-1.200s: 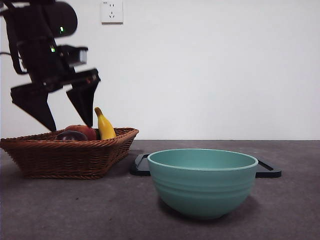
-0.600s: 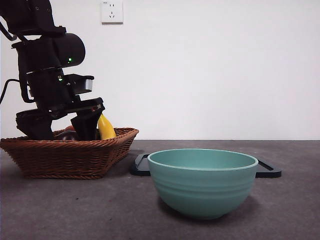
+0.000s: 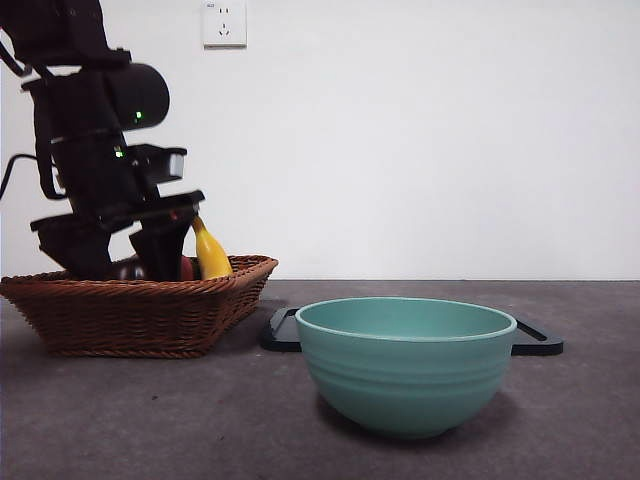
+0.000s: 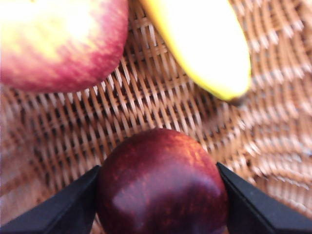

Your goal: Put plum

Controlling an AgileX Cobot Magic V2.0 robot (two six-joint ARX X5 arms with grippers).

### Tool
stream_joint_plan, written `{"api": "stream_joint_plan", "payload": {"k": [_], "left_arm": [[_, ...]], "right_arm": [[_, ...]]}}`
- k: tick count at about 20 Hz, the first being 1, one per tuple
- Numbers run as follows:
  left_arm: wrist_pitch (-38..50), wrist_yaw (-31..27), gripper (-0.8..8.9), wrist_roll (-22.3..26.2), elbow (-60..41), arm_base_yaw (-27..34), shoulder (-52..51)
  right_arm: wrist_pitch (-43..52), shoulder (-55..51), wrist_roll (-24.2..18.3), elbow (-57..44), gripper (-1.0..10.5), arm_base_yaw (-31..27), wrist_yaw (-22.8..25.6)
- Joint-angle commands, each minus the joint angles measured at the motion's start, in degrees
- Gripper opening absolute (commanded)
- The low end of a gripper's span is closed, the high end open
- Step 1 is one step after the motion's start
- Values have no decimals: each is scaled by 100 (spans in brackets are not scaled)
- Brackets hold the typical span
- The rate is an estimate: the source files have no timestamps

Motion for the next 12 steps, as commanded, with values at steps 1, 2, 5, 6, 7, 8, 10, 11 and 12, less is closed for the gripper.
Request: {"api": "stream_joint_plan", "payload": {"k": [1,2,5,6,7,8,10,11,12], "left_arm": [[50,223,276,26,153,-94,-452],[46,339,276,22,153,-146,-673],[20,721,276,-2,153,-431,-1384],[0,883,276,0,153,-551,-1578],[-26,1040,276,0,153,-723,-1775],[-72,1139,276,0,153,-885,-1923],[-109,1185,276,2,153,-1294,-2109],[-107,1185,276,4,153,-1539,-2133],[-107,1185,276,22,151,-1722,-2133]], "right_arm": [[52,44,63,116,393,24,-24],[52,44,61,116,393,24,-24],[52,44,63,116,393,24,-22],[50,44,61,116,393,24,-20],[52,44,63,116,393,24,-20],[50,44,63,116,393,24,-20],[50,44,63,116,393,24,-20],[50,44,63,116,393,24,-20],[50,44,63,116,393,24,-20]]}}
